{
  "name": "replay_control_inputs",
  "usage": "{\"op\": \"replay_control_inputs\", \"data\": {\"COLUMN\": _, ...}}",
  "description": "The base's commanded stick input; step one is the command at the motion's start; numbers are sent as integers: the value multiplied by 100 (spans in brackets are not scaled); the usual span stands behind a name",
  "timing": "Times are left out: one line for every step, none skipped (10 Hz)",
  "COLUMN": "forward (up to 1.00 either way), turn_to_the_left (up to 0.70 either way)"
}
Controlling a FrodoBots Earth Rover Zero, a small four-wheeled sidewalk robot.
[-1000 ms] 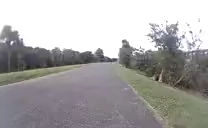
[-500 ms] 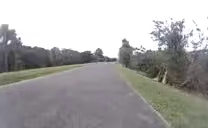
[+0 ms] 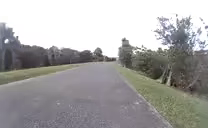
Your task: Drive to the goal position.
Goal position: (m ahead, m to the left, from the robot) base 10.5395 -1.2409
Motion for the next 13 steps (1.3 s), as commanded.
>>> {"op": "replay_control_inputs", "data": {"forward": 85, "turn_to_the_left": 0}}
{"op": "replay_control_inputs", "data": {"forward": 85, "turn_to_the_left": 0}}
{"op": "replay_control_inputs", "data": {"forward": 85, "turn_to_the_left": 0}}
{"op": "replay_control_inputs", "data": {"forward": 85, "turn_to_the_left": 0}}
{"op": "replay_control_inputs", "data": {"forward": 85, "turn_to_the_left": 0}}
{"op": "replay_control_inputs", "data": {"forward": 85, "turn_to_the_left": 0}}
{"op": "replay_control_inputs", "data": {"forward": 85, "turn_to_the_left": 0}}
{"op": "replay_control_inputs", "data": {"forward": 85, "turn_to_the_left": 0}}
{"op": "replay_control_inputs", "data": {"forward": 85, "turn_to_the_left": 0}}
{"op": "replay_control_inputs", "data": {"forward": 85, "turn_to_the_left": 0}}
{"op": "replay_control_inputs", "data": {"forward": 85, "turn_to_the_left": 0}}
{"op": "replay_control_inputs", "data": {"forward": 85, "turn_to_the_left": 0}}
{"op": "replay_control_inputs", "data": {"forward": 85, "turn_to_the_left": 0}}
